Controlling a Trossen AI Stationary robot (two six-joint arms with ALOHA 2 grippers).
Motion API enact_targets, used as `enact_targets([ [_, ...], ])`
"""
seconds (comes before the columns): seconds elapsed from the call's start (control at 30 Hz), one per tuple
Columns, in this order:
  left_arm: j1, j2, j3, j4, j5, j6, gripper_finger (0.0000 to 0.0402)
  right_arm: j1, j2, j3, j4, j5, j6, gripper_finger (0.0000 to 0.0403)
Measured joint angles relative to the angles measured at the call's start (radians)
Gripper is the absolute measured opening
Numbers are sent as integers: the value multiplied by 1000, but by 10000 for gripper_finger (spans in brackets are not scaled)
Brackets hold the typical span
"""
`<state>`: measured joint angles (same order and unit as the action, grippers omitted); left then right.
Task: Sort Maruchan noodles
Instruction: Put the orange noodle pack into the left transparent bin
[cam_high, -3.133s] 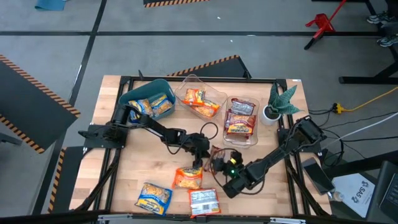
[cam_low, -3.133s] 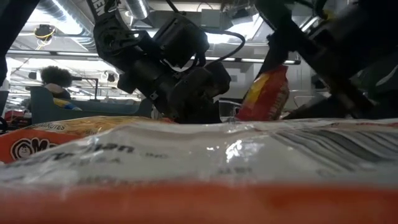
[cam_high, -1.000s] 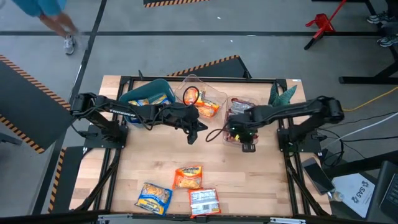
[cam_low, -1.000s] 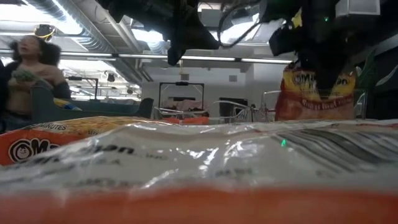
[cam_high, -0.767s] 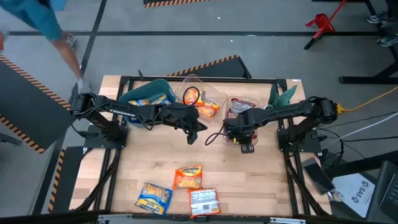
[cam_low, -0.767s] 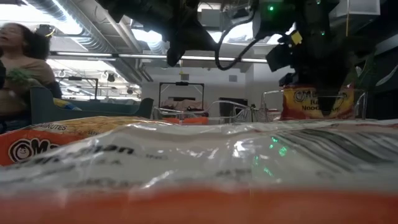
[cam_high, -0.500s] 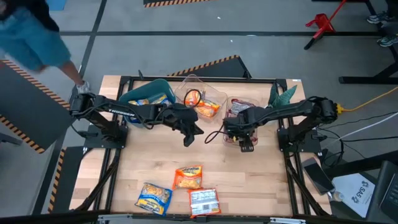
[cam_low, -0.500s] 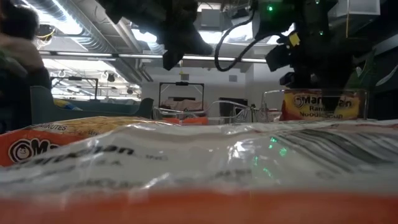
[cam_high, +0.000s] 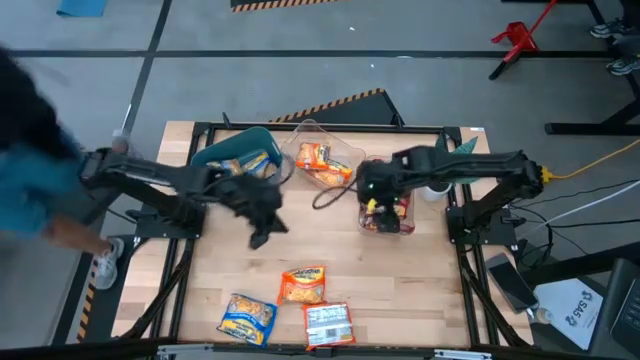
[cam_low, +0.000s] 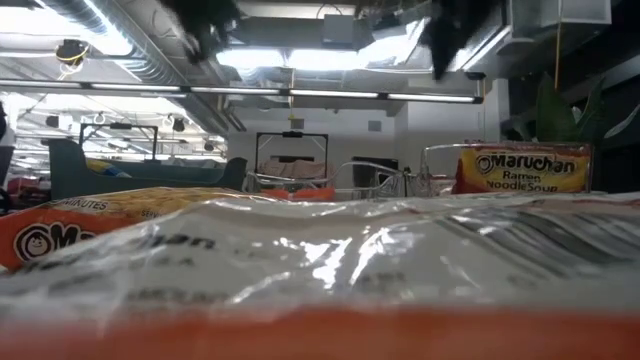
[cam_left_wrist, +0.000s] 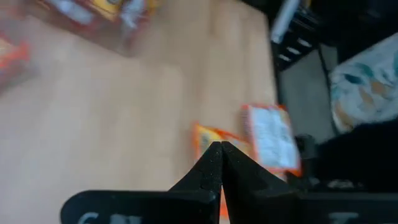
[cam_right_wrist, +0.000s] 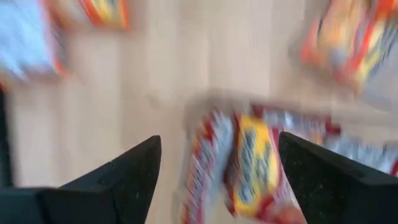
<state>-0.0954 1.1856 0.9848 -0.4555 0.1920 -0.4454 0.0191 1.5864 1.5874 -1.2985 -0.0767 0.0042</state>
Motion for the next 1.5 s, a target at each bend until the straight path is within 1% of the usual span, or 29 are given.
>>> enact_targets([
  [0.07,-94,-56,0,-24,-64,-52,0,1,-2,53,69,-37,28,302],
  [0.17,-248,-97,0,-27,-208,-120,0,1,-2,76,223,-86,70,299],
  [0.3,-424,-79,-4,-23,-434,-187,0,1,2,58,400,-100,137,300],
  [0.4,-502,-29,-33,20,-537,-205,0,9,16,31,489,-100,199,300],
  [0.53,-550,43,-121,150,-548,-203,0,49,27,-14,600,-98,260,300],
  [0.57,-553,67,-147,204,-546,-204,0,64,34,-22,636,-96,278,300],
  [0.7,-553,167,-232,448,-552,-209,0,118,75,-37,677,-83,300,300],
  [0.73,-553,193,-243,491,-564,-216,0,129,84,-38,661,-73,302,300],
  [0.83,-547,302,-230,573,-601,-267,0,159,122,-36,682,-64,300,300],
  [0.9,-547,385,-183,599,-617,-324,0,176,149,-37,679,-65,296,300],
  [1.03,-576,527,-73,598,-626,-417,0,214,189,-37,697,-55,276,301],
  [1.13,-601,592,1,521,-646,-492,0,223,219,-38,718,-49,276,301],
  [1.27,-648,611,51,359,-667,-592,0,231,247,-37,744,-5,292,301],
  [1.43,-727,609,50,216,-792,-737,0,237,298,-37,850,1,365,301],
  [1.5,-743,611,49,192,-848,-772,0,237,312,-37,849,6,381,301],
])
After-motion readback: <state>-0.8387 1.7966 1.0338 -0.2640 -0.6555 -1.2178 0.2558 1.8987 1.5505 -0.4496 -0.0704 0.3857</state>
